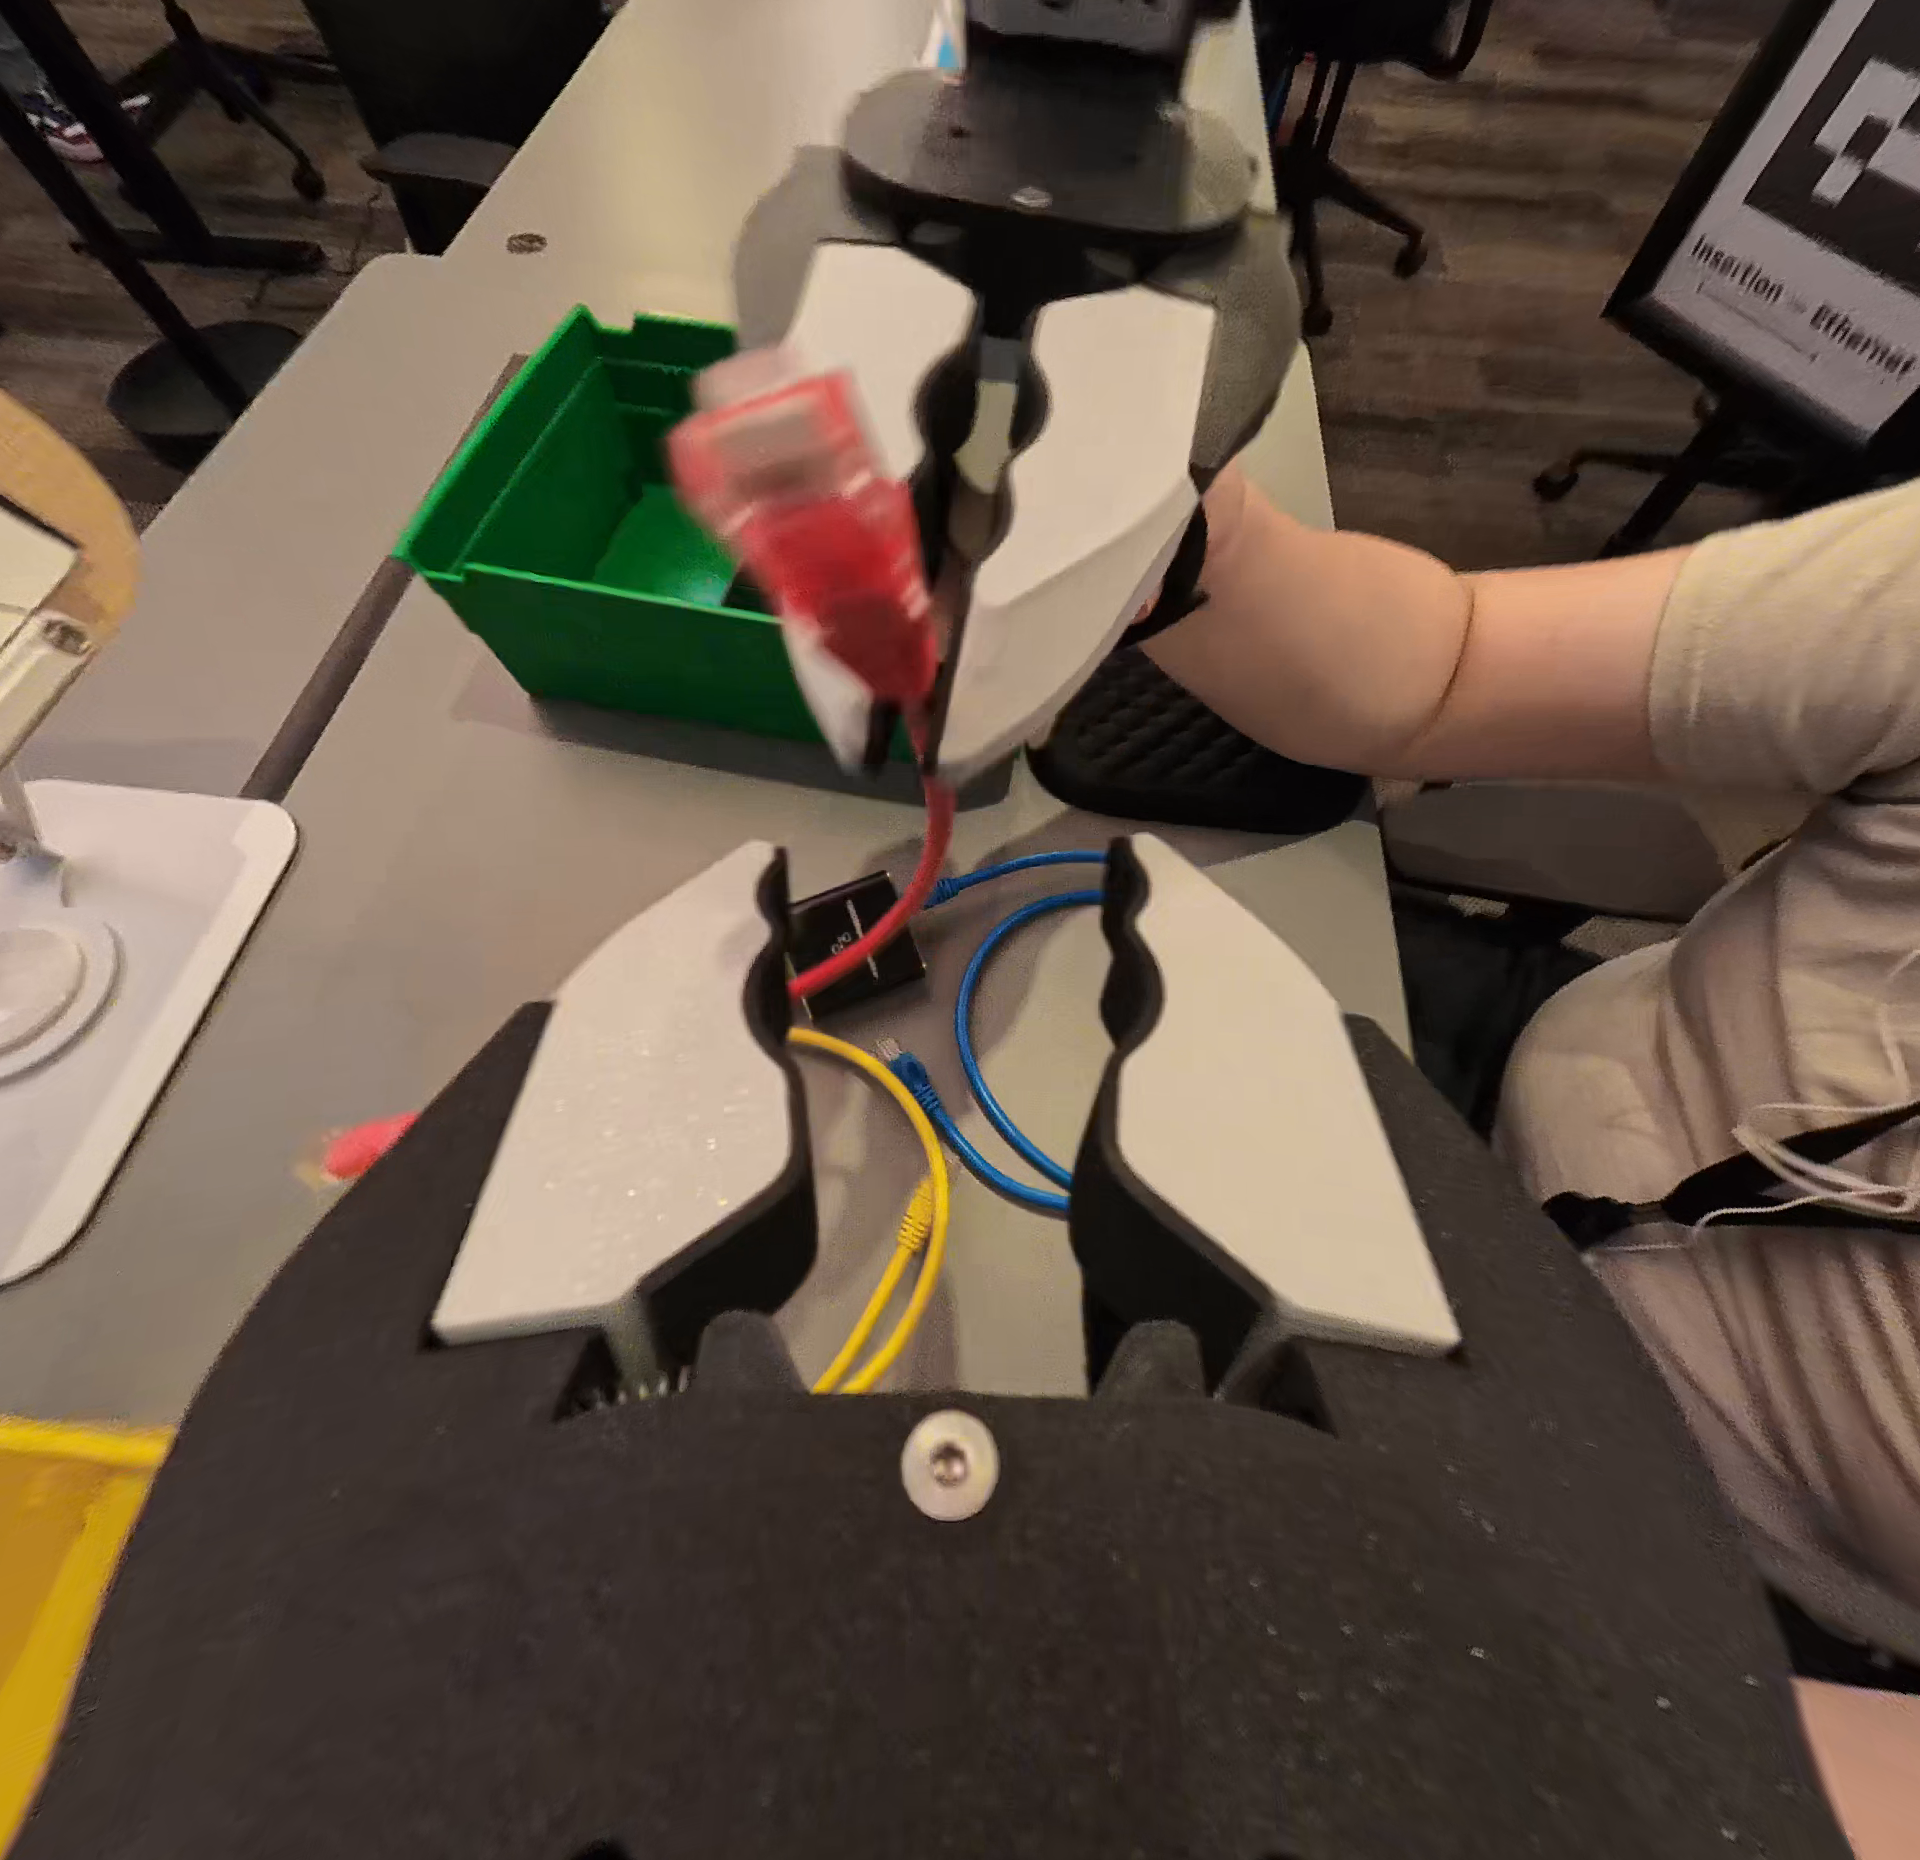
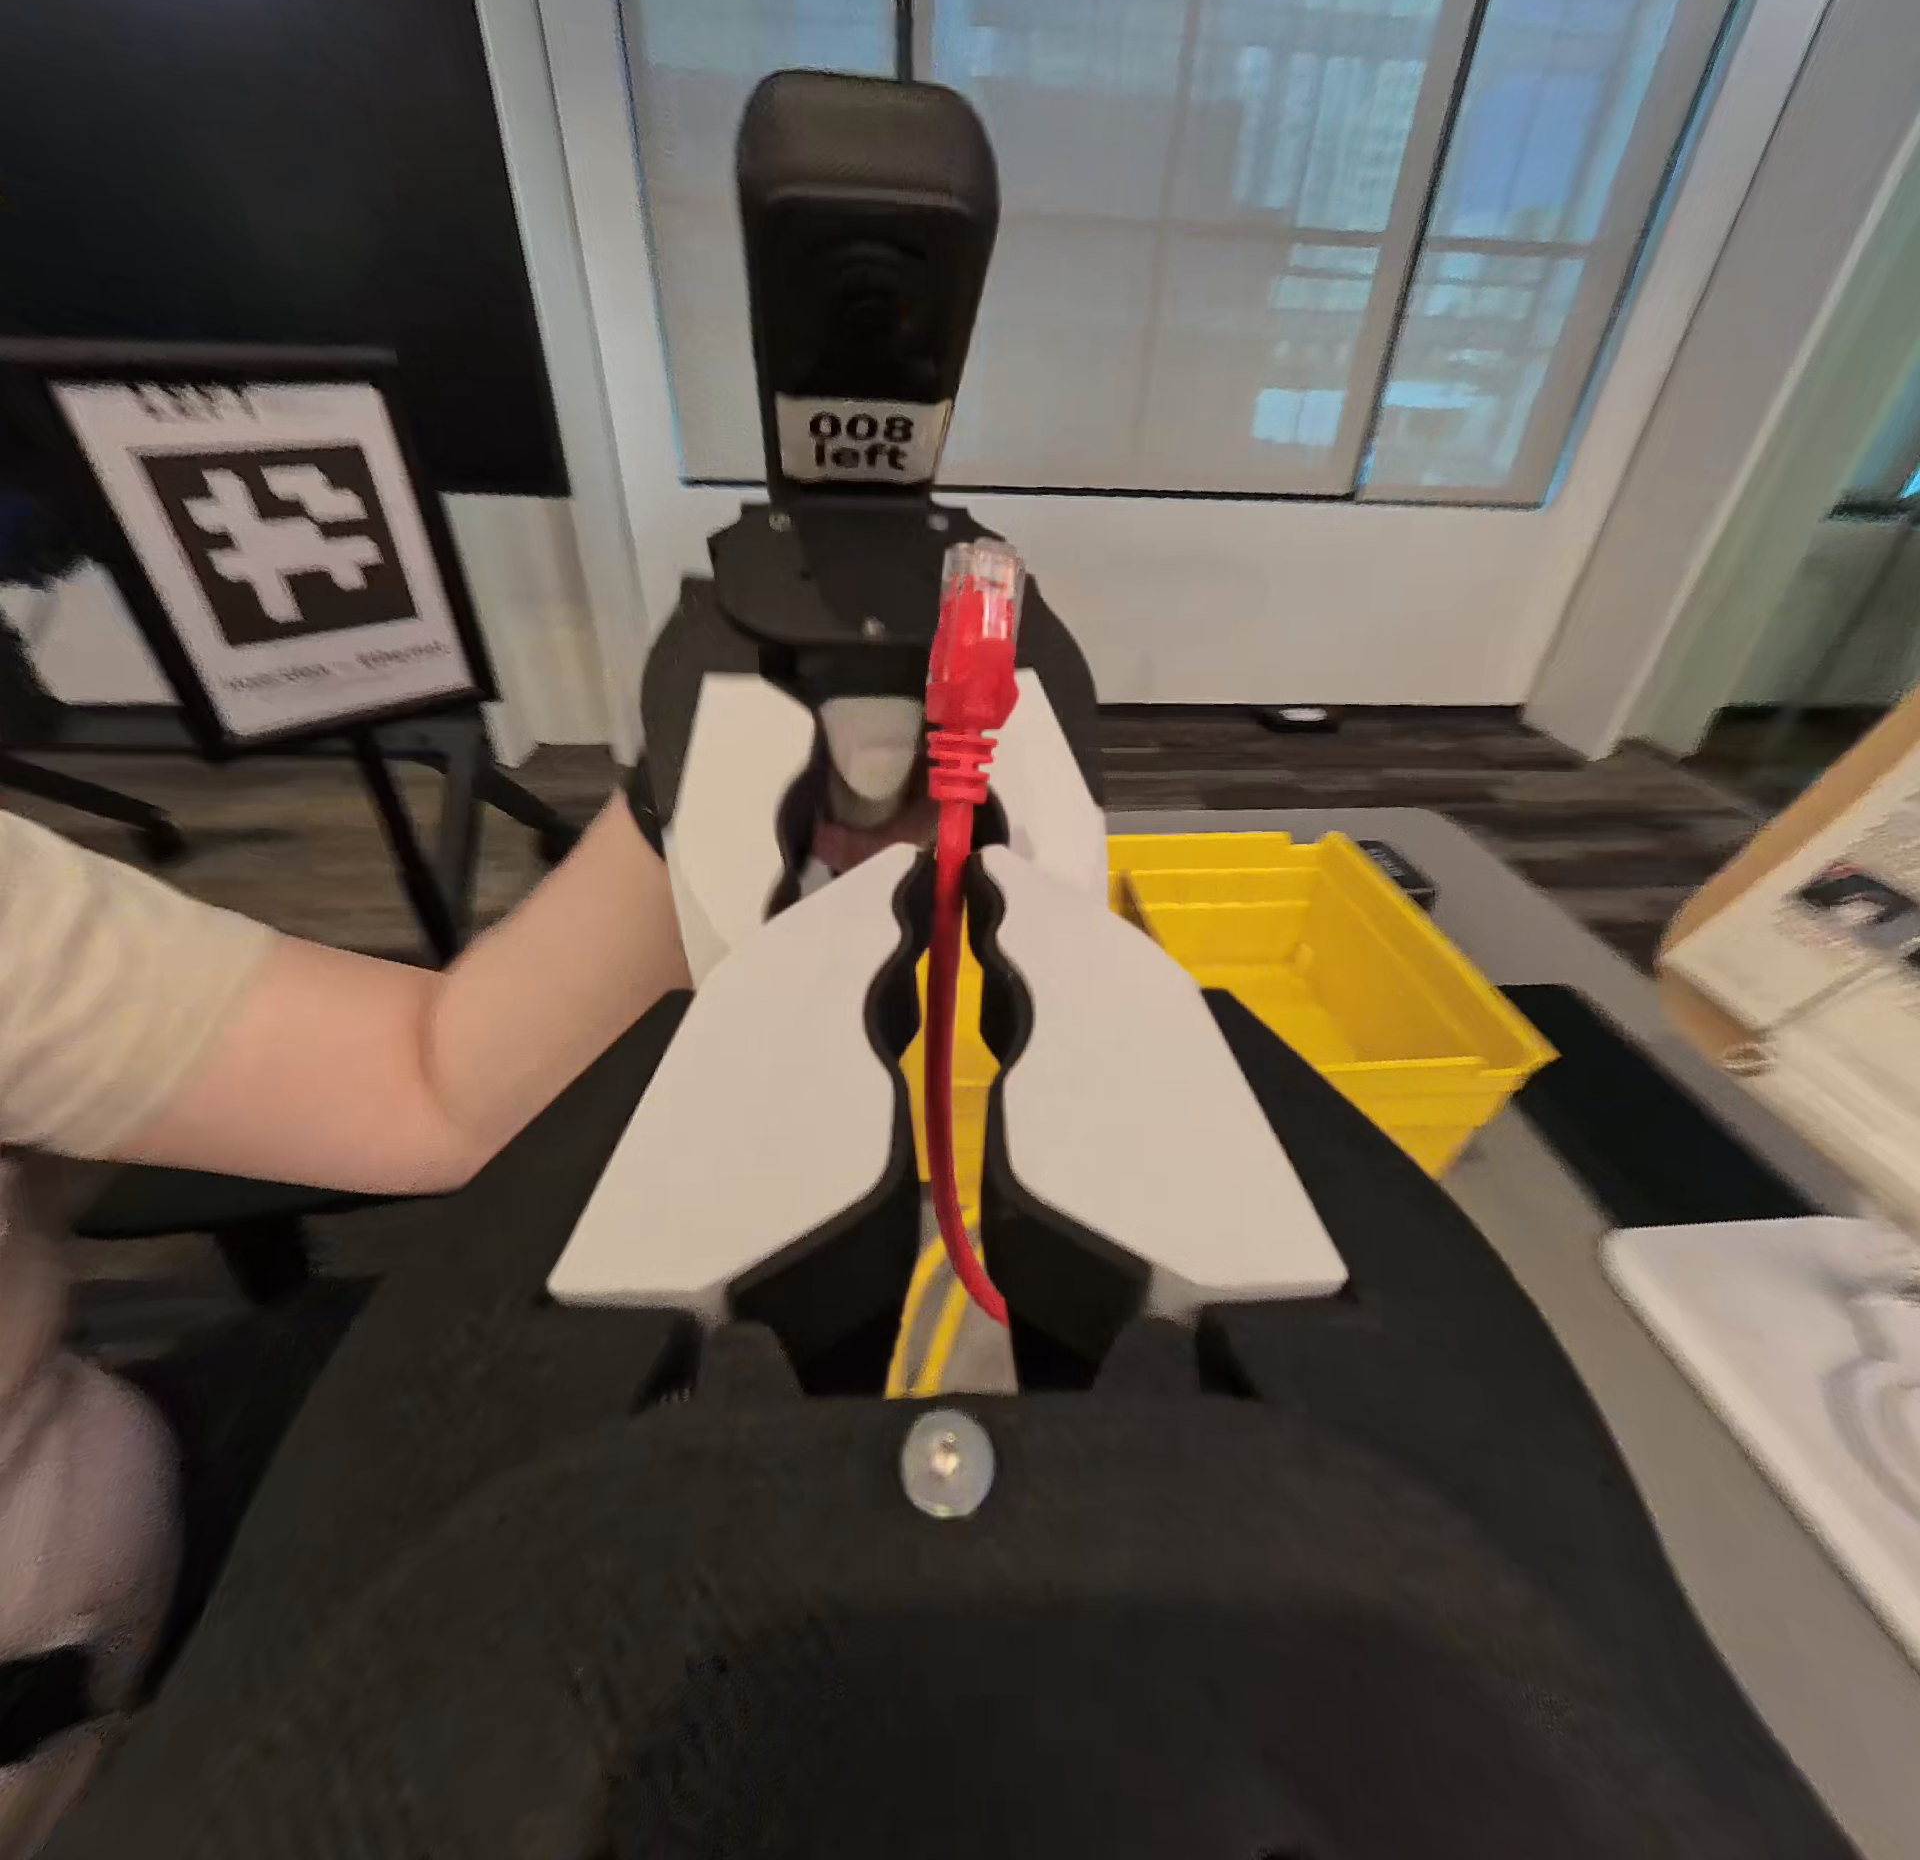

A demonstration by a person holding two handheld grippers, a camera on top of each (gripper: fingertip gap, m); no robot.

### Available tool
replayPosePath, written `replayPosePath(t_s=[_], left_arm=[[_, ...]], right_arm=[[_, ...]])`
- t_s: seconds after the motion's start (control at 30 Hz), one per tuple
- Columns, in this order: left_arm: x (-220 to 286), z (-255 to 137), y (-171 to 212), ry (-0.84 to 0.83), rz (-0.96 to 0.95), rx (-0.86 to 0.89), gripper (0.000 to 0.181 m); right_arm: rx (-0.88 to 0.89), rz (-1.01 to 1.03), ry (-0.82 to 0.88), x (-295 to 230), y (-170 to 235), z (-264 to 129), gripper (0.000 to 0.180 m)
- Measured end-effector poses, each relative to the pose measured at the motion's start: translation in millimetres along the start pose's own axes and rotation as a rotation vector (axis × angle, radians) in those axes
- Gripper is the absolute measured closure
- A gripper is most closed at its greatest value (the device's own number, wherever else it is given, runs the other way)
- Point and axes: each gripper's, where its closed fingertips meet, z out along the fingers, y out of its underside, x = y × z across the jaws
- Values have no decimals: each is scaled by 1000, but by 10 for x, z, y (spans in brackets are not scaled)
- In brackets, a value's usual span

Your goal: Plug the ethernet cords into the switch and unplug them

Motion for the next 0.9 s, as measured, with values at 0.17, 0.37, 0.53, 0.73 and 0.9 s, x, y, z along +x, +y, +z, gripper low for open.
replayPosePath(t_s=[0.17,0.37,0.53,0.73,0.9], left_arm=[[5,-554,-434,67,-135,388,147],[-30,-485,-297,-21,-85,284,144],[-78,-359,-230,-77,-65,210,152],[-135,-313,-113,-145,0,123,169],[-343,-456,-230,-235,-72,235,169]], right_arm=[[-115,-219,116,30,74,-8,173],[-243,-352,190,102,232,10,173],[-307,-411,194,115,341,39,173],[-339,-425,197,151,431,77,173],[-157,-391,266,219,195,68,152]])
